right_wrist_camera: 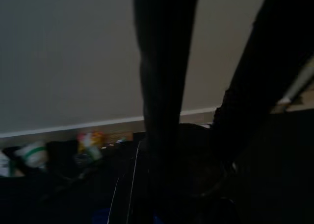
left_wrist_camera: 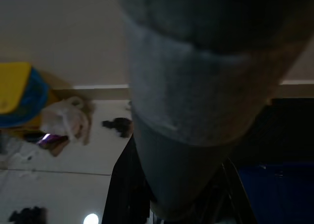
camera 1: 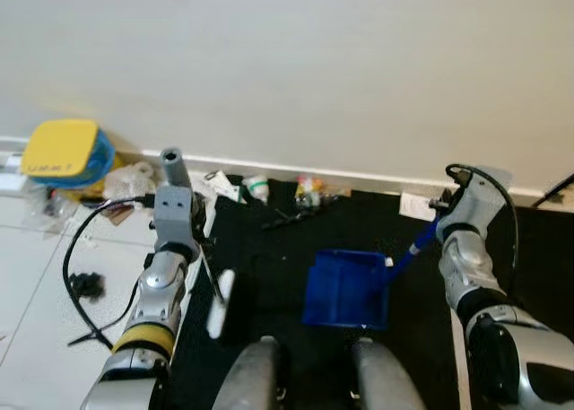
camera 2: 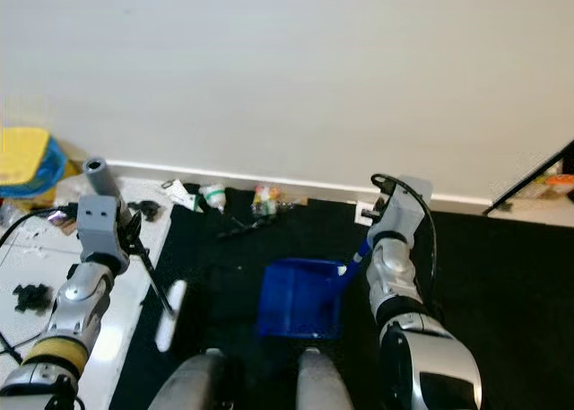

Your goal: Sweep floor

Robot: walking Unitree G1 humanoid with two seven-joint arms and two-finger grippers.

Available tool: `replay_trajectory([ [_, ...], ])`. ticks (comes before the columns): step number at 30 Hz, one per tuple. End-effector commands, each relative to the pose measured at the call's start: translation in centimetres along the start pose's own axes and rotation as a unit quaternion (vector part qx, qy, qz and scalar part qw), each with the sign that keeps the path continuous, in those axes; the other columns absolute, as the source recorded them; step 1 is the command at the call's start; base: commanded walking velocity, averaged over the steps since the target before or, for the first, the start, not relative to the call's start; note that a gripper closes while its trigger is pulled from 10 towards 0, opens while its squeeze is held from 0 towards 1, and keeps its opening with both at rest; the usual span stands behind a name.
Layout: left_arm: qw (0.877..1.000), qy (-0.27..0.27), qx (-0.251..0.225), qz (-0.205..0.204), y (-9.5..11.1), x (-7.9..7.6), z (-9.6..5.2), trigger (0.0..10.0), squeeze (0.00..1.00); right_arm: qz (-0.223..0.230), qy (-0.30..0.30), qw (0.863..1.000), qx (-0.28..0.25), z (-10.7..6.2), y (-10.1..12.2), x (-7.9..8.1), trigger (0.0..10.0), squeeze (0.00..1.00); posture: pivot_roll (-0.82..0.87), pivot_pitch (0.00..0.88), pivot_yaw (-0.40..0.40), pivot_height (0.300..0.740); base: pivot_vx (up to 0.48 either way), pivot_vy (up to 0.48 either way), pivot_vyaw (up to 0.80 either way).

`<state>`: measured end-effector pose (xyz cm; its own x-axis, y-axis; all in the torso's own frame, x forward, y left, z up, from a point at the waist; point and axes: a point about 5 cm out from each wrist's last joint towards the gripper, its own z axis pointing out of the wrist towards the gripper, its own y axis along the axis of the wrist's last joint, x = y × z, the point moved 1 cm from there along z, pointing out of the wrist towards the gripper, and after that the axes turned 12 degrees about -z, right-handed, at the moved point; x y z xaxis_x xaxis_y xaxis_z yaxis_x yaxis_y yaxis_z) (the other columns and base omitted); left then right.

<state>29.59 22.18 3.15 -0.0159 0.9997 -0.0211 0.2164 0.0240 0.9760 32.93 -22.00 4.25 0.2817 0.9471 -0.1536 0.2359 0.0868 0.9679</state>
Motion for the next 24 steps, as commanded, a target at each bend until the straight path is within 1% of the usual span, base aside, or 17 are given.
replay_trajectory([
  [1, 1.0, -0.01, -0.009, 0.008, 0.3, -0.3, 0.0, 10.0, 0.0, -0.005, -0.015, 1.0, -0.005, 0.1, 0.0, -1.1, 10.0, 0.0, 0.05, 0.078, -0.002, 0.74, 0.0, -0.48, 0.0],
  [11, 1.0, -0.009, -0.008, 0.004, 0.2, -0.5, 0.0, 10.0, 0.0, -0.006, -0.017, 1.0, -0.006, 0.1, 0.1, -1.2, 10.0, 0.0, 0.05, 0.079, -0.003, 0.74, 0.0, -0.48, 0.0],
  [12, 1.0, 0.001, -0.007, -0.005, 0.1, -0.3, 0.0, 10.0, 0.0, -0.006, -0.018, 1.0, -0.007, 0.1, 0.2, -1.3, 10.0, 0.0, 0.04, 0.077, -0.004, 0.74, 0.0, 0.0, 0.0],
  [13, 1.0, 0.001, -0.007, -0.005, 0.1, -0.3, 0.0, 10.0, 0.0, -0.006, -0.018, 1.0, -0.007, 0.1, 0.2, -1.3, 10.0, 0.0, 0.04, 0.077, -0.004, 0.74, 0.0, 0.0, 0.0],
  [15, 1.0, 0.013, -0.009, -0.01, 0.1, -0.1, 0.0, 10.0, 0.0, -0.004, -0.023, 1.0, -0.018, 0.4, 0.8, -1.6, 10.0, 0.0, 0.04, 0.075, -0.006, 0.74, 0.0, 0.0, 0.0],
  [17, 1.0, 0.013, -0.009, -0.01, 0.1, -0.1, 0.0, 10.0, 0.0, -0.004, -0.023, 1.0, -0.018, 0.4, 0.8, -1.6, 10.0, 0.0, 0.04, 0.075, -0.006, 0.74, 0.0, 0.0, 0.0],
  [19, 1.0, 0.015, -0.011, -0.011, 0.1, 0.0, 0.0, 10.0, 0.0, -0.005, -0.025, 0.999, -0.03, 0.7, 1.6, -1.8, 10.0, 0.0, 0.04, 0.074, -0.007, 0.74, 0.0, 0.0, 0.0],
  [20, 1.0, 0.015, -0.011, -0.011, 0.1, 0.0, 0.0, 10.0, 0.0, -0.005, -0.025, 0.999, -0.03, 0.7, 1.6, -1.8, 10.0, 0.0, 0.04, 0.074, -0.007, 0.74, 0.0, 0.0, 0.0],
  [21, 1.0, 0.016, -0.012, -0.014, 0.2, 0.2, 0.0, 10.0, 0.0, -0.006, -0.025, 0.999, -0.04, 1.0, 2.2, -1.9, 10.0, 0.0, 0.04, 0.072, -0.009, 0.74, 0.0, 0.0, 0.0],
  [22, 1.0, 0.016, -0.012, -0.014, 0.2, 0.2, 0.0, 10.0, 0.0, -0.006, -0.025, 0.999, -0.04, 1.0, 2.2, -1.9, 10.0, 0.0, 0.04, 0.072, -0.009, 0.74, 0.0, 0.0, 0.0],
  [23, 1.0, 0.018, -0.013, -0.015, 0.3, 0.3, 0.0, 10.0, 0.0, -0.009, -0.029, 0.998, -0.05, 1.2, 2.9, -2.3, 10.0, 0.0, 0.04, 0.069, -0.012, 0.74, 0.0, 0.0, 0.0],
  [24, 1.0, 0.018, -0.013, -0.015, 0.3, 0.3, 0.0, 10.0, 0.0, -0.009, -0.029, 0.998, -0.05, 1.2, 2.9, -2.3, 10.0, 0.0, 0.04, 0.069, -0.012, 0.74, 0.0, 0.0, 0.0],
])
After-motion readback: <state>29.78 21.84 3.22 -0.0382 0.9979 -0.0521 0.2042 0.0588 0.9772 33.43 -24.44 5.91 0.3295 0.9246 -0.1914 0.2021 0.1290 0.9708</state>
